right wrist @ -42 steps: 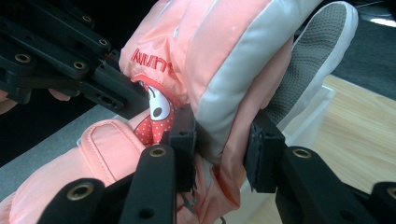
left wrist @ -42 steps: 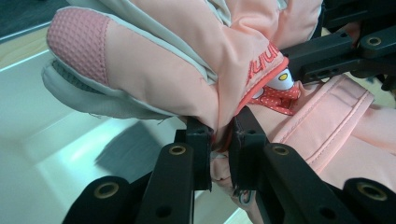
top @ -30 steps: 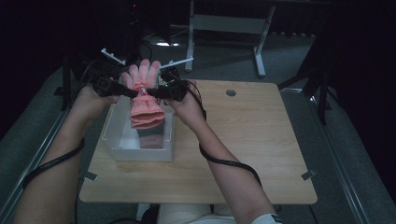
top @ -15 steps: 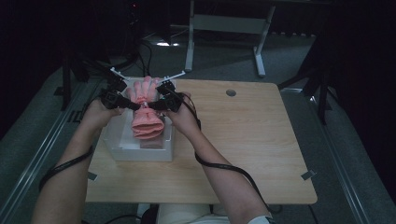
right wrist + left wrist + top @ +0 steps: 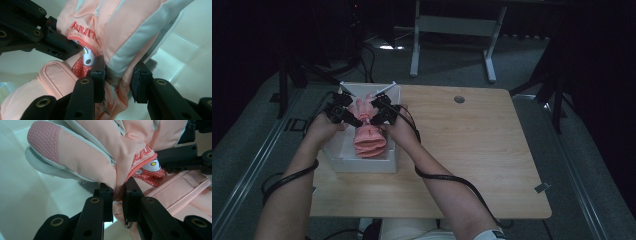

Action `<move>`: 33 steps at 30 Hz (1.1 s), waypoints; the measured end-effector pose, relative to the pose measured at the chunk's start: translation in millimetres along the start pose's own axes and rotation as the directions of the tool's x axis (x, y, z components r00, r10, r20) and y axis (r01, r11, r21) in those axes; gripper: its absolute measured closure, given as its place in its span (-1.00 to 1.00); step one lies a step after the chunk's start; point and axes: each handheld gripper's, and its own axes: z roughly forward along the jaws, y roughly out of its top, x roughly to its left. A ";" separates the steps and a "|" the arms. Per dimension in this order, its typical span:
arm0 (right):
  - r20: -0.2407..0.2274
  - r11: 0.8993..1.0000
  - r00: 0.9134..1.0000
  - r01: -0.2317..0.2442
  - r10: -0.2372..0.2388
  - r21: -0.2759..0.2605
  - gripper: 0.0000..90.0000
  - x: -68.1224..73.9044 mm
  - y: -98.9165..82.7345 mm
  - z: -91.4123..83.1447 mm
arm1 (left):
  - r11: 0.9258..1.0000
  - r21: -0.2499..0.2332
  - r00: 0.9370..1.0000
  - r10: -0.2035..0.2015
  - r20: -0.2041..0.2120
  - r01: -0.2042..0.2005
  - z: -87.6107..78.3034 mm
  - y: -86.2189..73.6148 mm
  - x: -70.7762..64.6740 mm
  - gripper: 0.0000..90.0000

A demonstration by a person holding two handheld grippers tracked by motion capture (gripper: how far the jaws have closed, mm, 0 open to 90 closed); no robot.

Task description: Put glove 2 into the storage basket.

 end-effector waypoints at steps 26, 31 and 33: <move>0.035 0.998 0.999 -0.009 0.006 0.066 0.05 3.7 6.4 -6.6 | 0.989 0.141 0.995 -0.036 -0.098 0.049 32.4 -1.1 -3.0 0.57; -0.009 1.000 1.000 -0.017 0.017 0.024 0.05 -1.4 2.6 -21.5 | 0.989 0.135 0.992 -0.037 -0.120 0.053 30.6 -1.7 -4.0 0.32; -0.011 1.000 1.000 -0.020 0.020 0.005 0.05 -4.9 0.4 -28.3 | 0.992 0.114 0.992 -0.042 -0.119 0.056 26.7 -2.3 -3.3 0.30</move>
